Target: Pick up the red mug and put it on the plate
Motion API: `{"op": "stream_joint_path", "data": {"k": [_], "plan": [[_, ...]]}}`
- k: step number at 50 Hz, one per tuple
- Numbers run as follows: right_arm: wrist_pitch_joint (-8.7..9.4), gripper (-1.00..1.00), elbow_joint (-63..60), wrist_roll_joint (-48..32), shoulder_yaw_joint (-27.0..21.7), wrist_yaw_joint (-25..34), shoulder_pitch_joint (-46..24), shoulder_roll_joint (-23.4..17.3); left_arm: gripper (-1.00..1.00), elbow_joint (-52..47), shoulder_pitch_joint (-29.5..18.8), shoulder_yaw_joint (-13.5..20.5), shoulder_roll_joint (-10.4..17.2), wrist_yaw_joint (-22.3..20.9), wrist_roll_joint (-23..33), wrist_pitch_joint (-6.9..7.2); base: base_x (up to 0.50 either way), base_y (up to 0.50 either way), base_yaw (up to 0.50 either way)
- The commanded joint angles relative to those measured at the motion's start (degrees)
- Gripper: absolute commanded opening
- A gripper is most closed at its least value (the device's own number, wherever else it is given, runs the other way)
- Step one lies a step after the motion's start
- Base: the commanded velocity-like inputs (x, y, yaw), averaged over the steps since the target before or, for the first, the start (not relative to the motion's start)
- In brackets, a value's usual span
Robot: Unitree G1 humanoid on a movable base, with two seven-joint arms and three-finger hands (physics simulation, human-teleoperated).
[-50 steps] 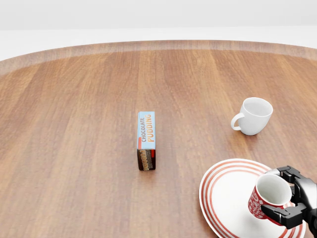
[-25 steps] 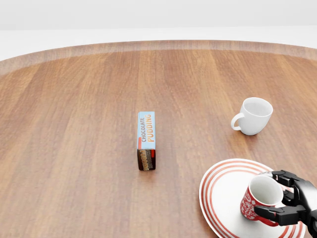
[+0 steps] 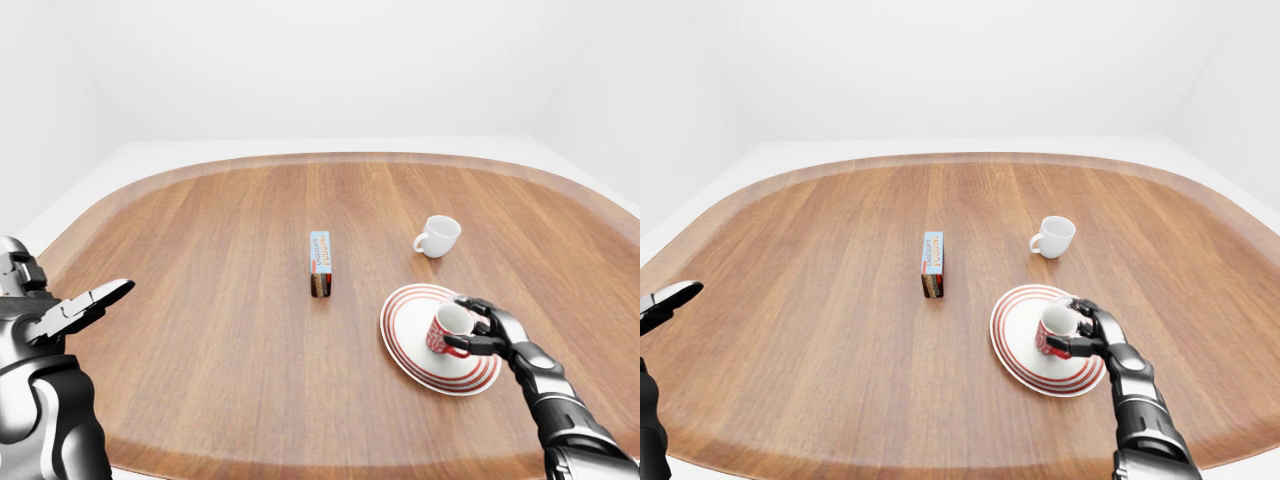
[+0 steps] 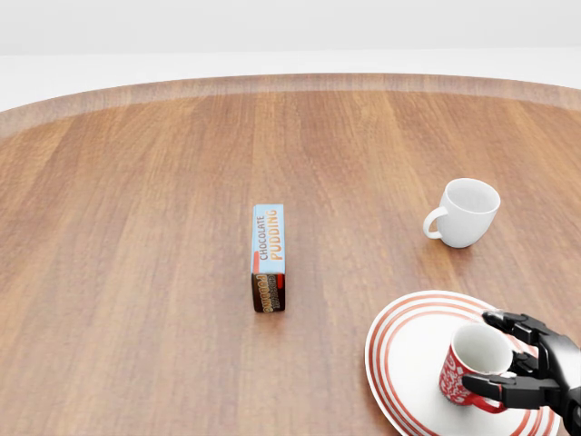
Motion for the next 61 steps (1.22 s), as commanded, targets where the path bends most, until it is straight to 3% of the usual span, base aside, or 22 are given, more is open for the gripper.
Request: {"op": "stream_joint_path", "data": {"k": [1,3,9,13,14,16,22,25,29,61], "plan": [[0.00,0.60,2.1,-0.2,0.0,-0.5,-0.8,-0.1,1.00,-0.1,0.1,0.0,-0.1,0.0,0.0,0.00,0.00,0.00,0.00],[0.00,0.98,-0.8,0.0,-0.1,-0.4,0.1,-0.2,1.00,0.0,0.1,0.0,0.0,0.0,0.0,0.00,0.00,0.00,0.00],[0.00,1.00,0.5,-0.6,-0.1,-0.7,-0.1,0.0,1.00,0.3,0.0,0.0,0.0,-0.1,0.0,0.00,0.00,0.00,0.00],[0.00,1.00,-8.1,0.7,-1.4,0.5,2.2,-0.2,1.00,0.2,0.1,0.1,0.0,-0.1,0.0,0.00,0.00,0.00,0.00],[1.63,1.00,-11.8,1.2,-2.0,1.0,3.4,-0.1,1.00,0.2,0.1,0.1,0.0,-0.1,0.0,0.00,0.00,0.00,0.00],[10.00,1.00,-27.3,3.1,-4.5,2.5,8.2,0.4,1.00,0.2,0.1,0.1,0.0,-0.1,0.0,0.00,0.00,0.00,0.00],[10.00,1.00,-60.7,2.4,-11.7,7.2,15.9,4.4,1.00,0.1,0.1,0.1,0.0,-0.1,0.0,0.00,0.00,0.00,0.00],[10.00,1.00,-71.8,1.6,-14.8,9.9,17.4,6.2,1.00,0.2,0.1,0.1,-0.1,-0.1,0.0,0.00,0.00,0.00,0.00],[10.00,1.00,-78.0,-0.1,-16.7,12.0,17.5,7.6,1.00,0.4,0.1,0.1,0.0,-0.1,0.0,0.00,0.00,0.00,0.00],[10.00,1.00,-78.9,-2.3,-17.7,13.3,17.1,8.7,1.00,-0.6,0.2,0.2,-0.1,0.1,-0.2,0.00,0.00,0.00,0.00]]}}
